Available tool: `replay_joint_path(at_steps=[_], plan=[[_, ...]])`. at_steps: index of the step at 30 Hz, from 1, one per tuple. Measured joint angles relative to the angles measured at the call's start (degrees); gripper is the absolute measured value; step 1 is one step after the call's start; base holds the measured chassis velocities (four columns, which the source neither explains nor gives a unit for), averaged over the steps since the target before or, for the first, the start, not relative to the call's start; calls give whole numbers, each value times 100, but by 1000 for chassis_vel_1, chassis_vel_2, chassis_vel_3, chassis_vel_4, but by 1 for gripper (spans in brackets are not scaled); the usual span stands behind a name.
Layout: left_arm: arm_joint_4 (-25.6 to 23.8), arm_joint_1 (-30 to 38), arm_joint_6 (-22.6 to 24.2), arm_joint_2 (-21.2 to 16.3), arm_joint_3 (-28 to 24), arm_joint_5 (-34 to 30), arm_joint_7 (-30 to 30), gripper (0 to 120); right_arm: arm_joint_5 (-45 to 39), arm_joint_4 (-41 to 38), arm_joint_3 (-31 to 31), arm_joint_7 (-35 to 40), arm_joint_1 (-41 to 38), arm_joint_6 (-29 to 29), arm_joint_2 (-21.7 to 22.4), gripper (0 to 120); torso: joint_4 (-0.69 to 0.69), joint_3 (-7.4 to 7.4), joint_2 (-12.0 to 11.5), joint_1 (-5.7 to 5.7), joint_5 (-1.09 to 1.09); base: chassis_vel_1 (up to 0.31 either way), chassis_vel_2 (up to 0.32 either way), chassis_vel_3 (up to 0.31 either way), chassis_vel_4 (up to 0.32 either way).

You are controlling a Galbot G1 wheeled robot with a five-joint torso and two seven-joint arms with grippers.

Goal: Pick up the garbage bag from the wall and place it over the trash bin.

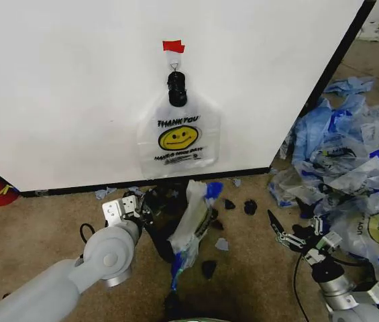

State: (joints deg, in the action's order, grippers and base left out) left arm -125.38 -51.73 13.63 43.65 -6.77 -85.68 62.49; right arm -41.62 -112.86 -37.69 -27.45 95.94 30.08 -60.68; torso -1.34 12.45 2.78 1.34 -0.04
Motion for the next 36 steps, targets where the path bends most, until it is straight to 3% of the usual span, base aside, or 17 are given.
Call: replay_joint_path(at_steps=[11, 33, 36], plan=[[148, -605, -141, 371, 252, 577, -37, 1, 9, -54, -7, 6, 69, -14, 21, 100, -1, 0, 0, 0, -3, 0, 0, 0, 0], [244, -1153, -214, 643, 173, 1094, -203, 0, -23, -55, -40, -81, 73, -3, 35, 100, 0, 0, 0, 0, -2, 0, 0, 0, 0], [218, -1205, -199, 711, 161, 1106, -209, 10, -23, -55, -39, -80, 59, -5, 36, 100, -2, 1, 0, 0, -6, 0, 0, 0, 0]])
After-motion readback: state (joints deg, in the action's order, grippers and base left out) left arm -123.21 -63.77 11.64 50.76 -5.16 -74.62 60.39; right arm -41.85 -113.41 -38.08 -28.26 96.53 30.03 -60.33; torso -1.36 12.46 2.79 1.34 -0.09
